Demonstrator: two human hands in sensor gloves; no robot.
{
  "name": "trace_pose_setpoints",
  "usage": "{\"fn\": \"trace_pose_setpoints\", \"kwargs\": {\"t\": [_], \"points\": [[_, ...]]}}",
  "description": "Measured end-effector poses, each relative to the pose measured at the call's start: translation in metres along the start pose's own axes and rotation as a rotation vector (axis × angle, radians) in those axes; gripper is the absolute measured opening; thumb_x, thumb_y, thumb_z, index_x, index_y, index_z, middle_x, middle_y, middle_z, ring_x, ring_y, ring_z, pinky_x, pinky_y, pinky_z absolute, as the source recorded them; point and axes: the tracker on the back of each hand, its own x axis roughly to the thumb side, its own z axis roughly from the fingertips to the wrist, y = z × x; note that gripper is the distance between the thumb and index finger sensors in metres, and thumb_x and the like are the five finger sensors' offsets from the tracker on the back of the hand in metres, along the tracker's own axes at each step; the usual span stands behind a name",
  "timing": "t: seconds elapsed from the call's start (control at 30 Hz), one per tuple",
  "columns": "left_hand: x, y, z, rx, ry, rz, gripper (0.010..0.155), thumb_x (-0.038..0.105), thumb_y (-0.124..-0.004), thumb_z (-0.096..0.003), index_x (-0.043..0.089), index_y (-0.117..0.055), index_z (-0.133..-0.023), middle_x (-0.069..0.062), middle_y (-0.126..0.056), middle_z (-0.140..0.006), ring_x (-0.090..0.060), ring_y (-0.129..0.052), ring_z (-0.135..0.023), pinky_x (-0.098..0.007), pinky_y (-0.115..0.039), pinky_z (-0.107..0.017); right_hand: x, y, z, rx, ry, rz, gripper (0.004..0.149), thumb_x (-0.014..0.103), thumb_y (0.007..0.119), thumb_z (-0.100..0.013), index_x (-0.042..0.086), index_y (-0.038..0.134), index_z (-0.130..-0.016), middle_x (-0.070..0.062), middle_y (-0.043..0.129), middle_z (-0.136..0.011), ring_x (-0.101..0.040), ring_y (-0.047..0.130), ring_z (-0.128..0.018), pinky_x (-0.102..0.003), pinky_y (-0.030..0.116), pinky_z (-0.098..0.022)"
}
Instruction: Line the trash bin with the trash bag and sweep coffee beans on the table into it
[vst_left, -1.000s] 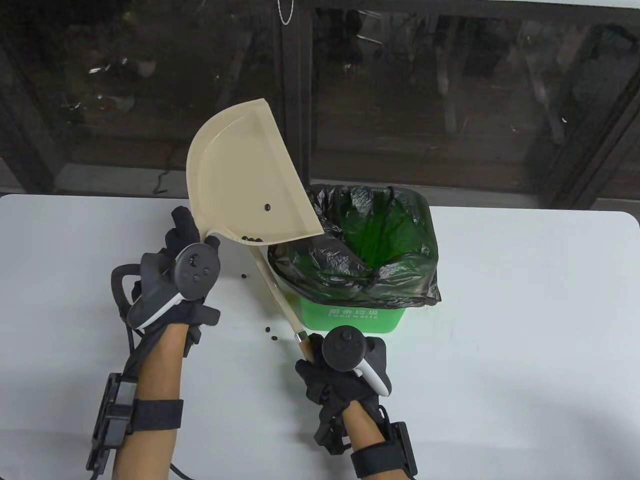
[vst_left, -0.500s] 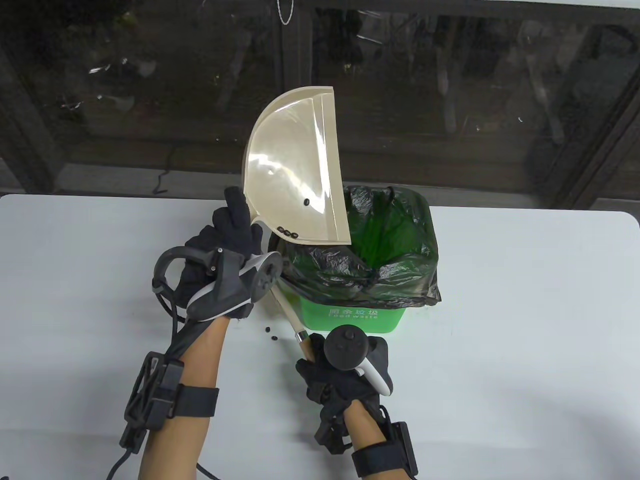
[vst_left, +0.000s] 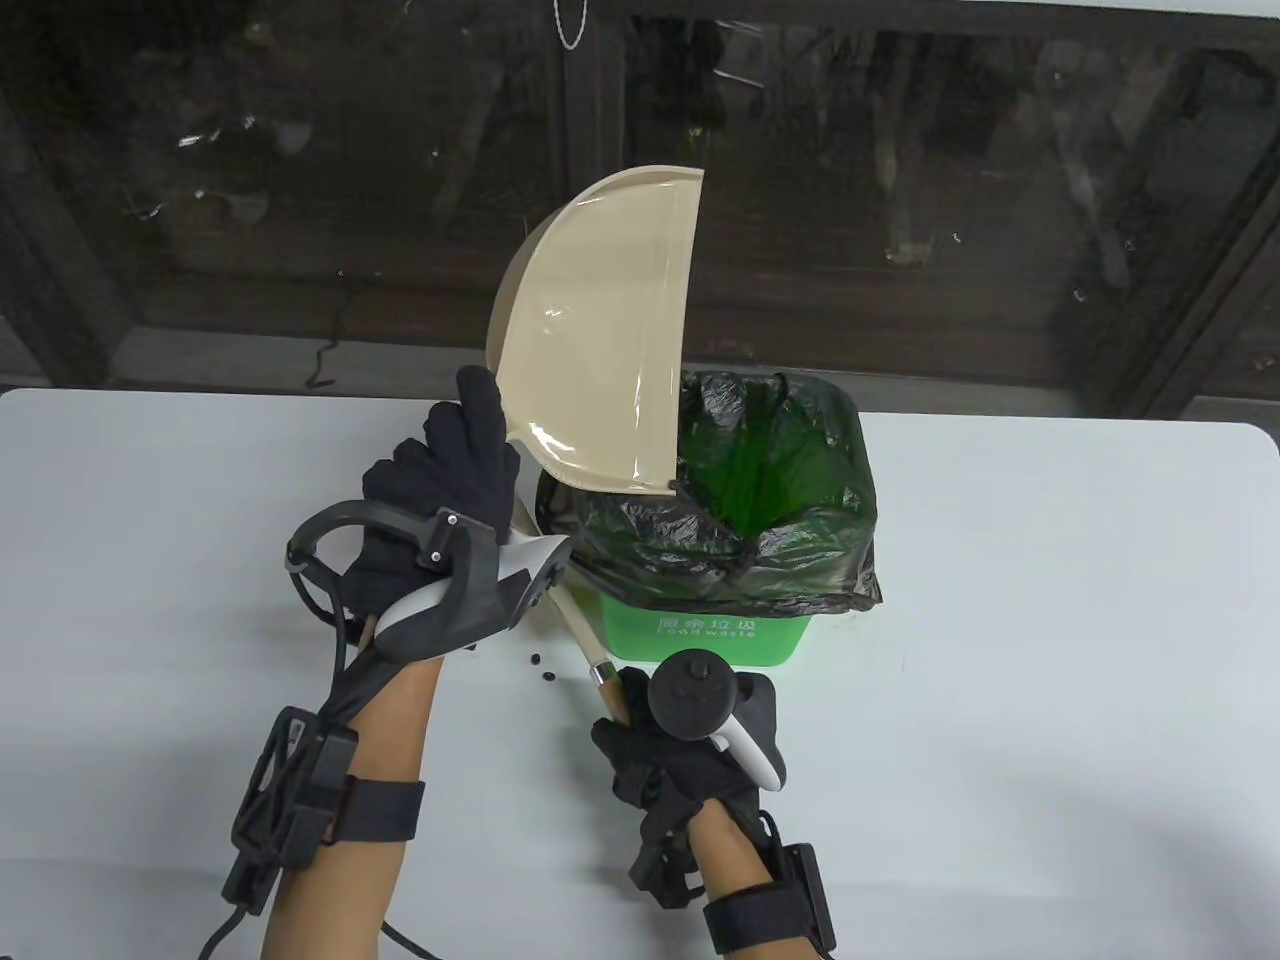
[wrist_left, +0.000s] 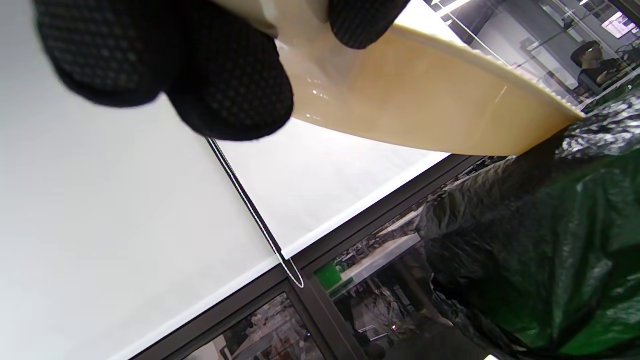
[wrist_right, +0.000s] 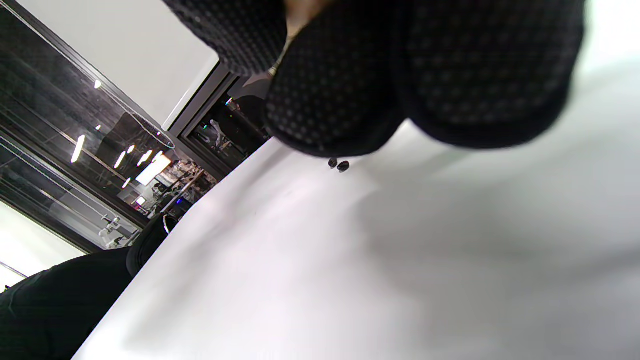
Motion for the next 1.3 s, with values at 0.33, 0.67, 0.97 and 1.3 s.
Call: {"fn": "trace_pose_setpoints", "kwargs": {"t": [0.33,0.67,0.97,1.3], "points": [[-0.030,-0.014,0.019,-0.032,0.112,0.270,0.067,0.030,-0.055,-0.0735,-0.017,-0.031,-0.115,-0.025,-0.073,-0.097,-0.030,-0.100,-0.047,-0.049,-0.084,-0.040,0.000,0.000,0.000,-0.005,-0.002,0.004,0.065,0.031,0.071,-0.054,-0.005,0.041,-0.100,-0.013,0.084,-0.071,-0.008,0.098,-0.031,-0.033,0.090,-0.018],[-0.069,-0.064,0.069,-0.108,0.250,0.568,0.067,0.031,-0.056,-0.0736,-0.016,-0.031,-0.115,-0.025,-0.074,-0.097,-0.030,-0.100,-0.048,-0.049,-0.084,-0.041,0.000,-0.001,0.001,-0.015,0.002,0.016,0.066,0.031,0.071,-0.054,-0.005,0.041,-0.100,-0.013,0.084,-0.071,-0.008,0.098,-0.031,-0.033,0.090,-0.018],[-0.082,-0.110,0.112,-0.183,0.334,0.670,0.067,0.030,-0.056,-0.0737,-0.017,-0.032,-0.115,-0.025,-0.074,-0.096,-0.030,-0.100,-0.048,-0.049,-0.084,-0.041,0.002,0.001,0.001,-0.010,0.002,0.043,0.065,0.031,0.071,-0.054,-0.005,0.041,-0.100,-0.013,0.084,-0.071,-0.008,0.098,-0.031,-0.033,0.090,-0.017],[-0.061,-0.156,0.152,-0.284,0.340,0.718,0.067,0.031,-0.056,-0.0736,-0.016,-0.032,-0.115,-0.024,-0.074,-0.096,-0.030,-0.100,-0.048,-0.049,-0.084,-0.041,0.002,0.001,0.001,-0.010,0.005,0.046,0.066,0.031,0.071,-0.054,-0.005,0.041,-0.100,-0.012,0.083,-0.071,-0.008,0.098,-0.031,-0.033,0.090,-0.018]]}}
